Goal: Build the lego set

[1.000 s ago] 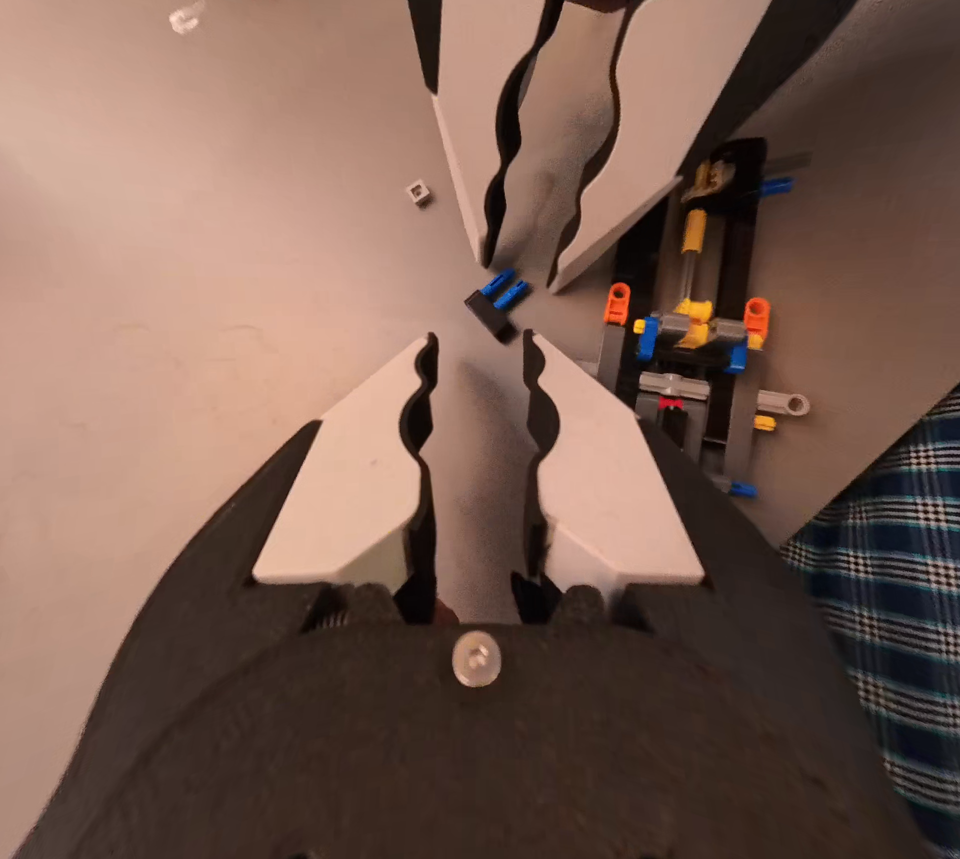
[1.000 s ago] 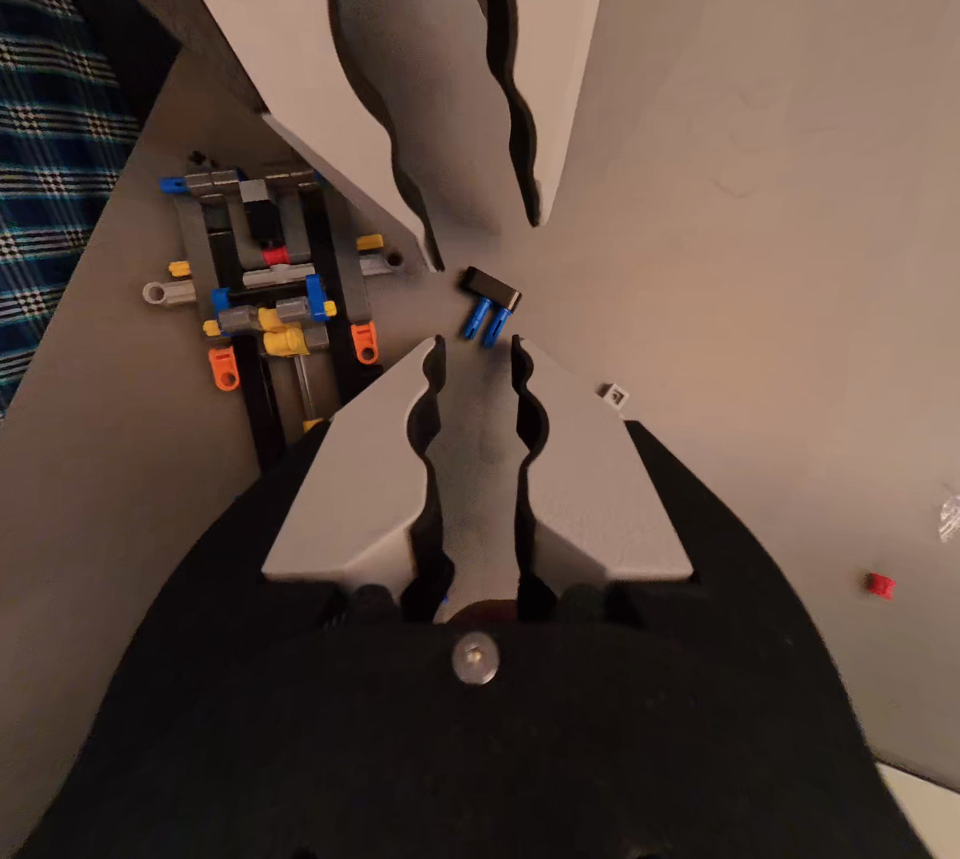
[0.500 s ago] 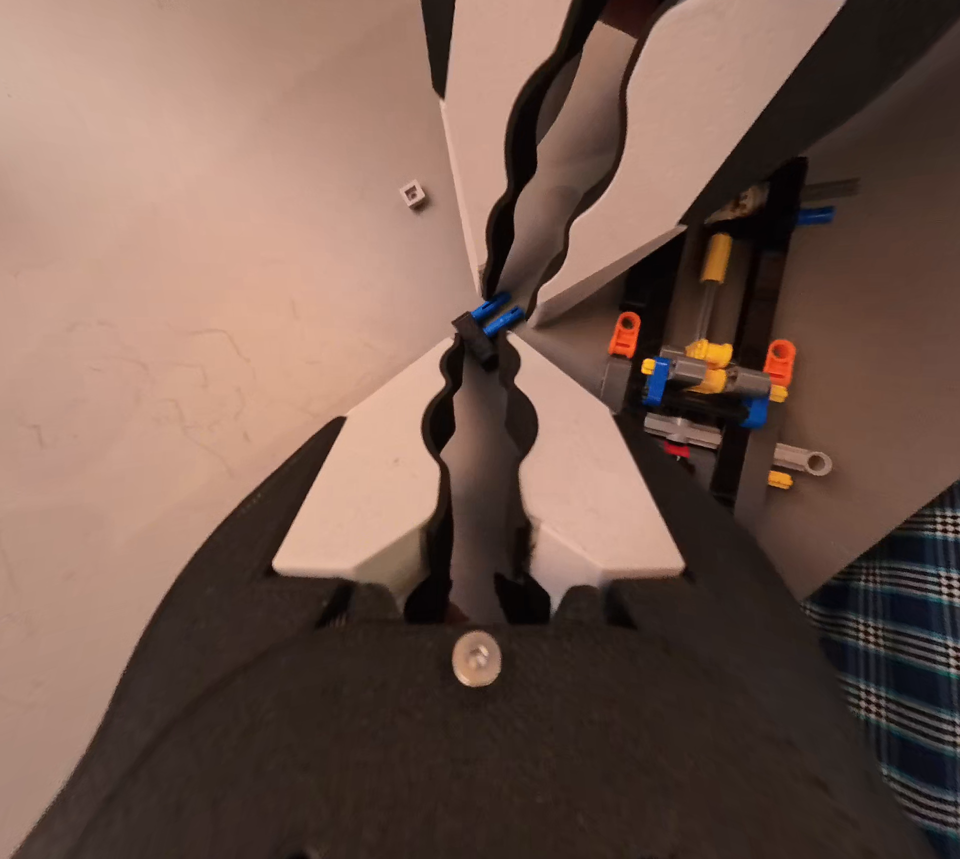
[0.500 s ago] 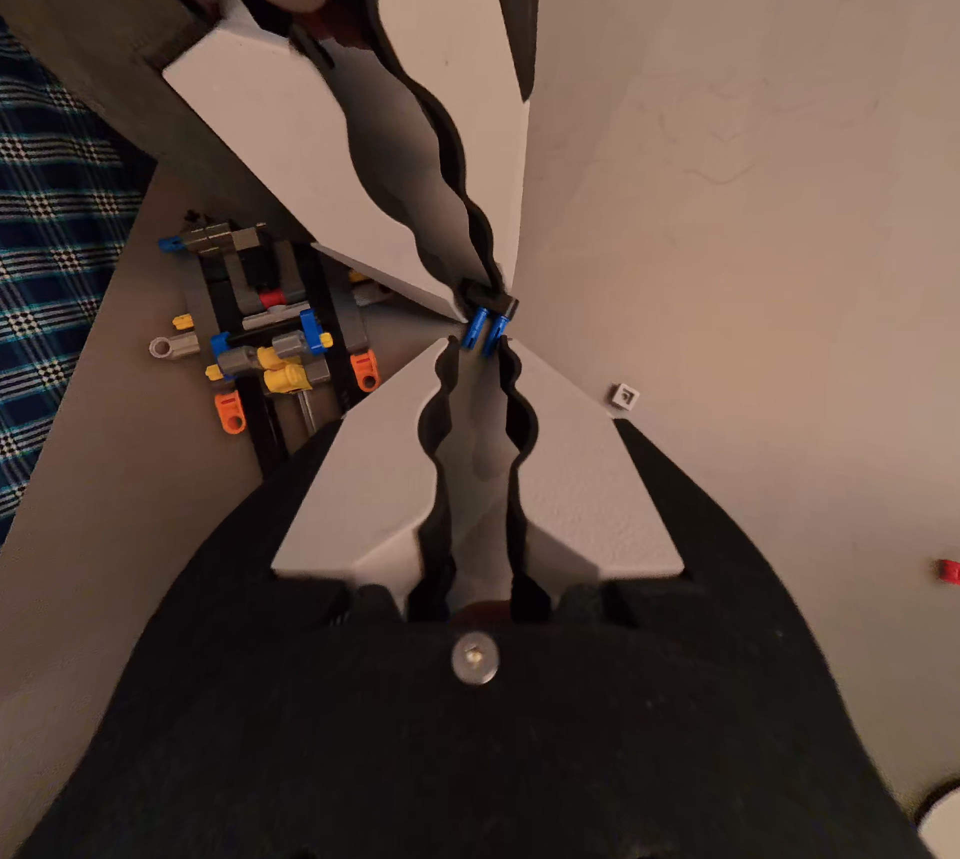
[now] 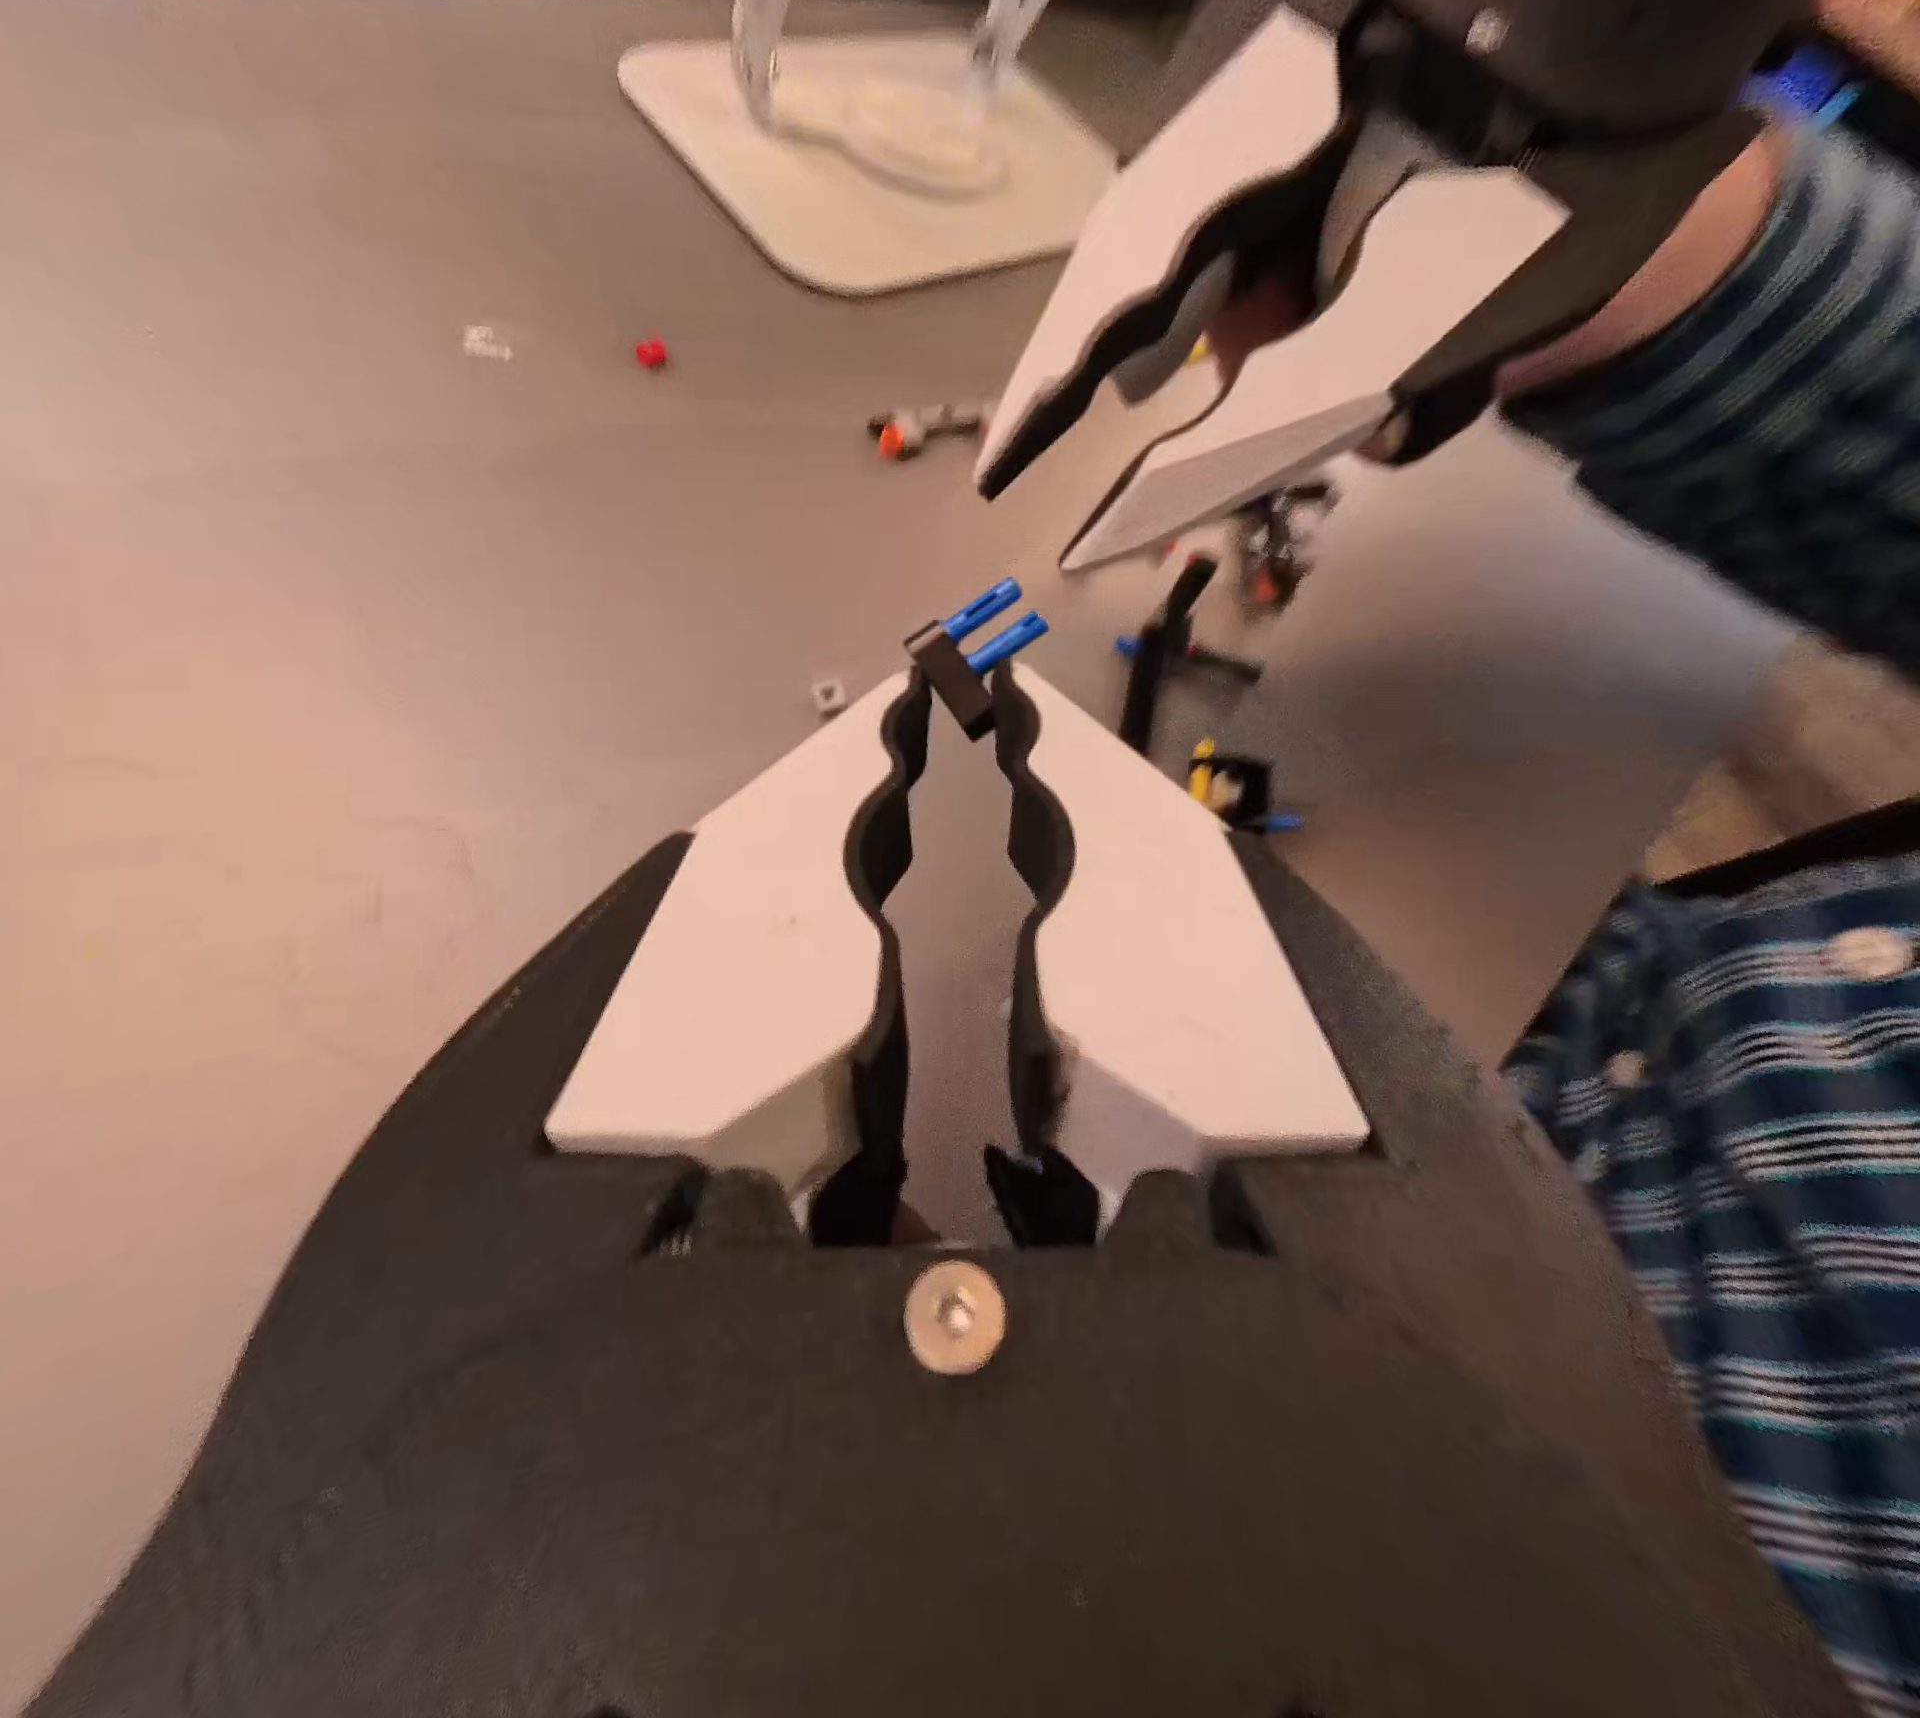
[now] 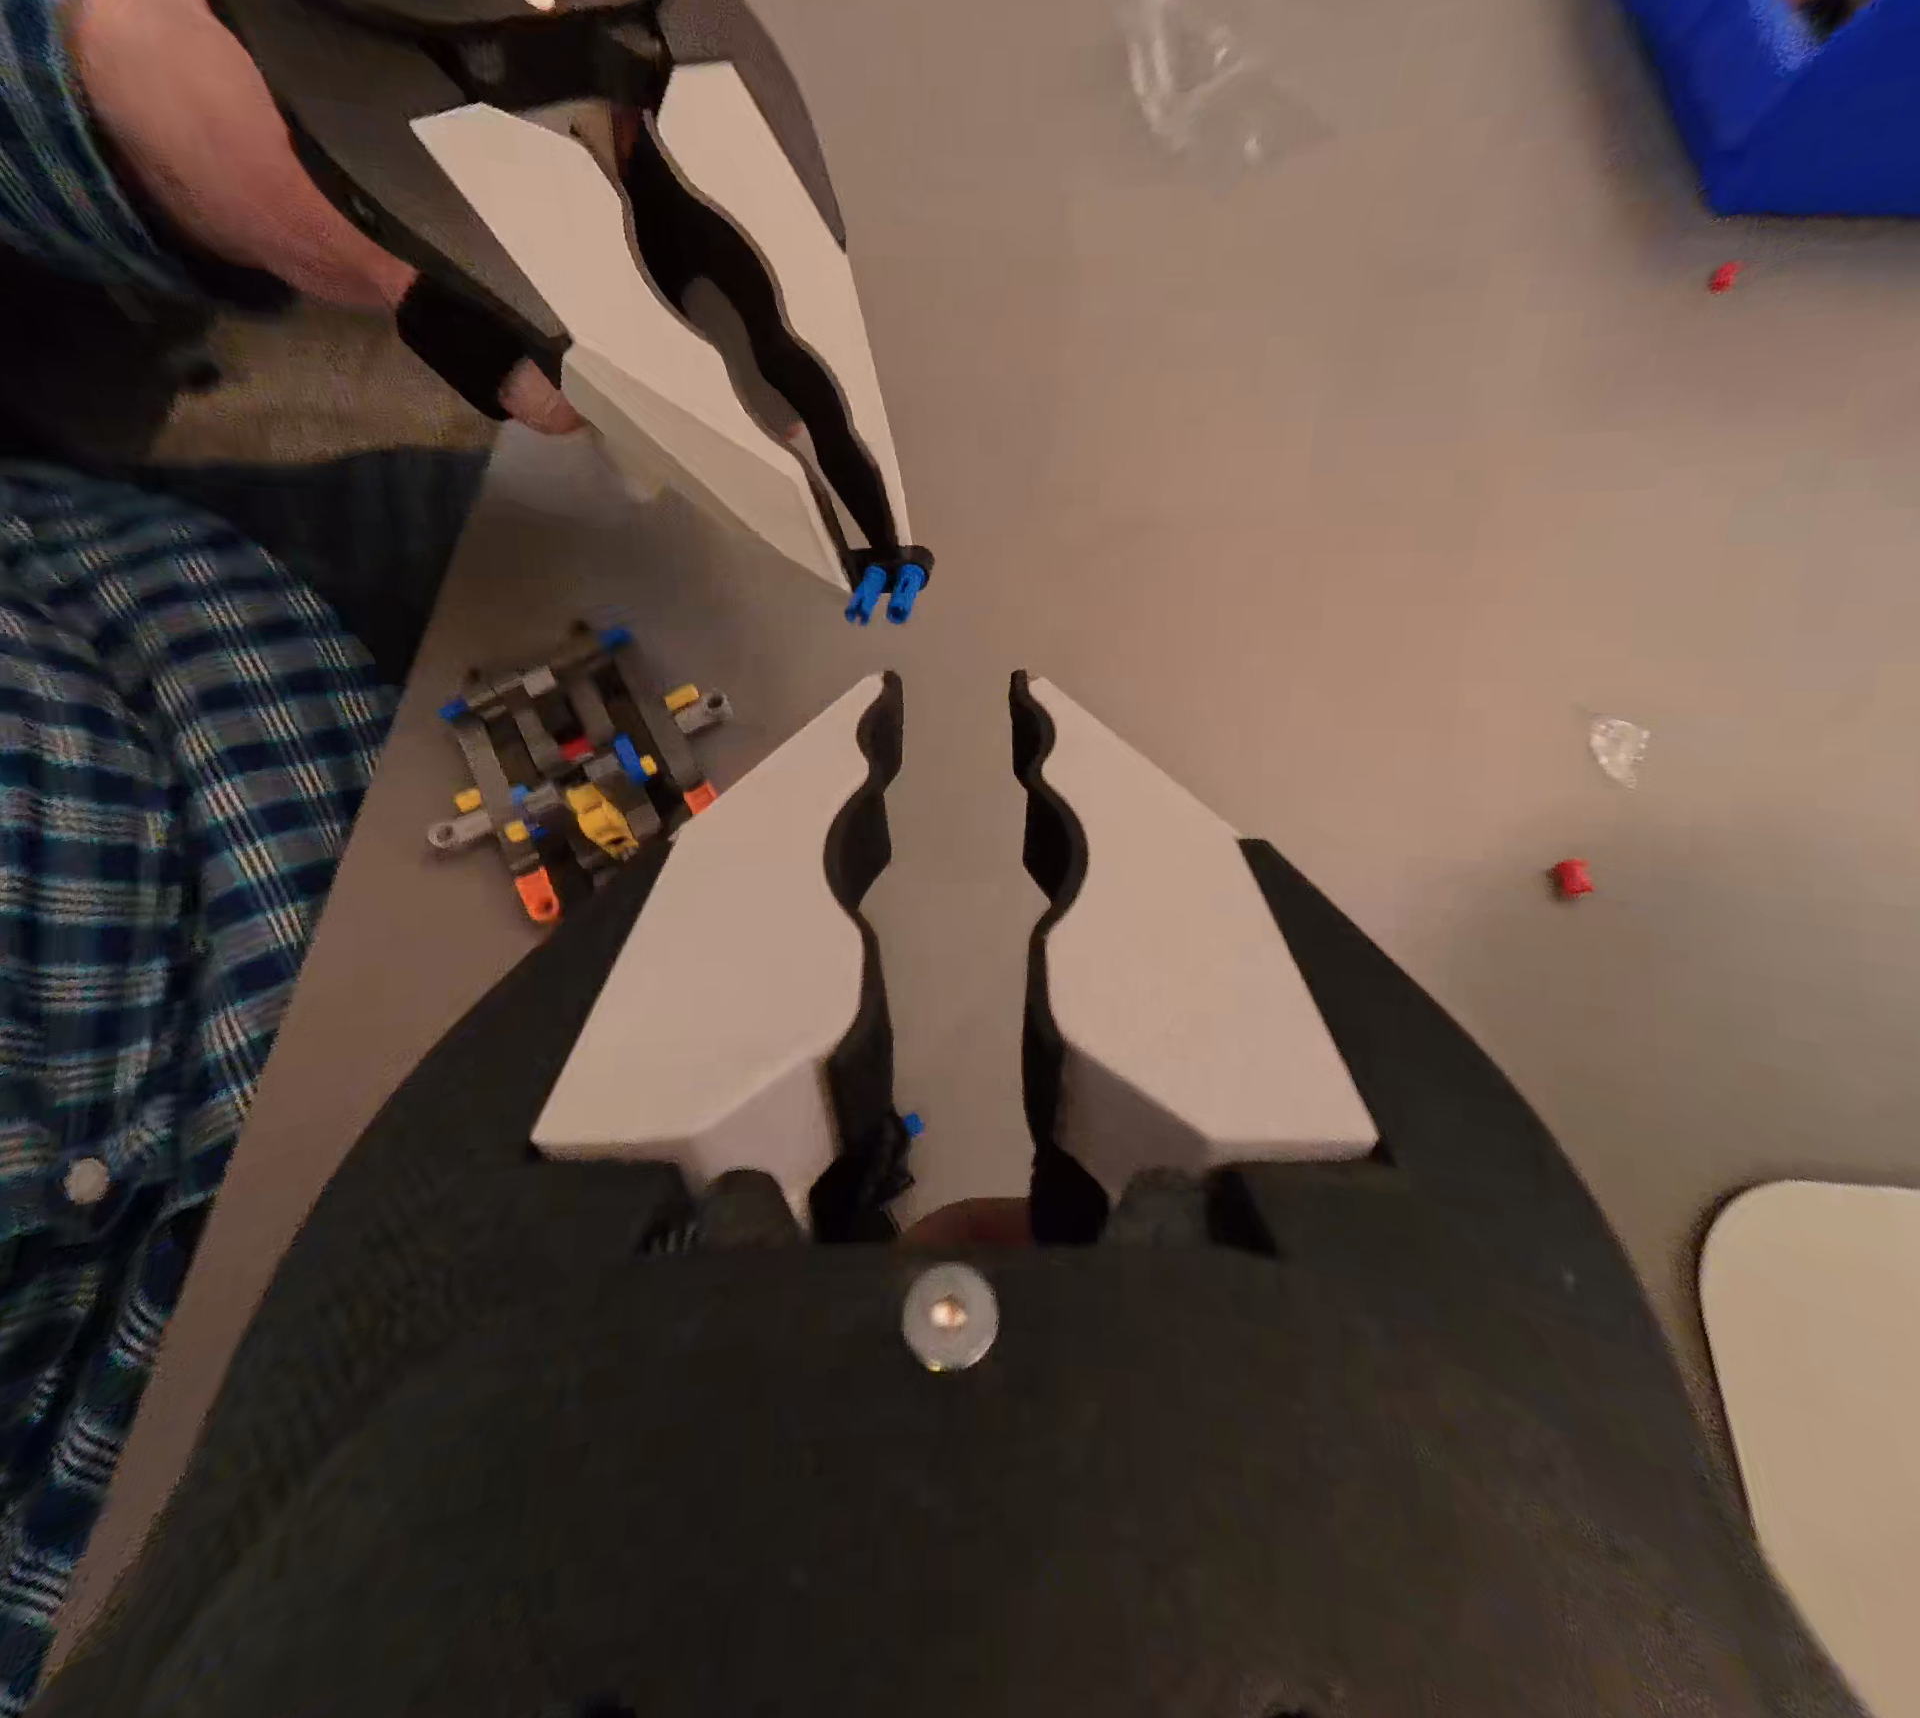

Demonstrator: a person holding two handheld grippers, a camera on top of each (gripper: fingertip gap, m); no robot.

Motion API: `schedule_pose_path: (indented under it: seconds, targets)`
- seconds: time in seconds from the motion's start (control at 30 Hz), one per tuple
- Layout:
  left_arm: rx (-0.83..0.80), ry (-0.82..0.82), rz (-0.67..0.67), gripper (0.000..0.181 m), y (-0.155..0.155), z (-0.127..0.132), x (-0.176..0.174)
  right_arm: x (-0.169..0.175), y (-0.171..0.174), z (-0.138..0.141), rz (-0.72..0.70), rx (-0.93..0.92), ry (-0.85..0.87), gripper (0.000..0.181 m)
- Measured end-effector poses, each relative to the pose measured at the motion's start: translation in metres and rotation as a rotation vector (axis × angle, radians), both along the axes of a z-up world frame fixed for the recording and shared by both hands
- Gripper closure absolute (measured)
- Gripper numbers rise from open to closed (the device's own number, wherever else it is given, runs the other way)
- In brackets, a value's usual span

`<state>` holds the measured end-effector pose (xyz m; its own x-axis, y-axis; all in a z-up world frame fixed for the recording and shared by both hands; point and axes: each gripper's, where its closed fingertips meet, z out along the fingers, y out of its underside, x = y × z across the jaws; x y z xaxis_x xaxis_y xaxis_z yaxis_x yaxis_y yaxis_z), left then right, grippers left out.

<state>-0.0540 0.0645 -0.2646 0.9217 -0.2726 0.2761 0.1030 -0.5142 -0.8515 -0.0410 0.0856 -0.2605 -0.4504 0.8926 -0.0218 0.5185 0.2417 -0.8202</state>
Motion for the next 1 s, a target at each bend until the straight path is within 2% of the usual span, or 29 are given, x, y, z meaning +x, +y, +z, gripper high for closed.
schedule_pose_path:
  seconds: [0.13,0.23,0.47,0.57,0.7,0.83,0.9,1.0]
  targets:
    - [0.105,-0.195,-0.040,0.171,0.004,0.030,0.006,0.003,-0.003,0.023,-0.033,-0.131,0.072,0.162]
    - [0.141,-0.305,-0.074,0.171,0.005,0.040,0.012,0.002,-0.009,0.031,-0.042,-0.177,0.099,0.161]
    - [0.190,-0.623,-0.090,0.171,0.005,0.056,0.007,-0.004,-0.016,0.040,-0.087,-0.148,0.163,0.157]
    - [0.231,-0.723,-0.101,0.171,0.003,0.065,0.004,-0.009,-0.022,0.048,-0.144,-0.251,0.178,0.157]
    - [0.294,-0.850,-0.112,0.171,0.000,0.078,-0.001,-0.014,-0.019,0.063,-0.242,-0.516,0.221,0.160]
    - [0.327,-0.845,-0.108,0.170,0.000,0.080,0.000,-0.018,-0.029,0.064,-0.247,-0.620,0.198,0.156]
    - [0.357,-0.821,-0.102,0.170,0.000,0.084,0.001,-0.021,-0.030,0.060,-0.276,-0.637,0.165,0.159]
    - [0.383,-0.812,-0.072,0.170,0.001,0.085,-0.001,-0.023,-0.032,0.068,-0.279,-0.803,0.167,0.163]
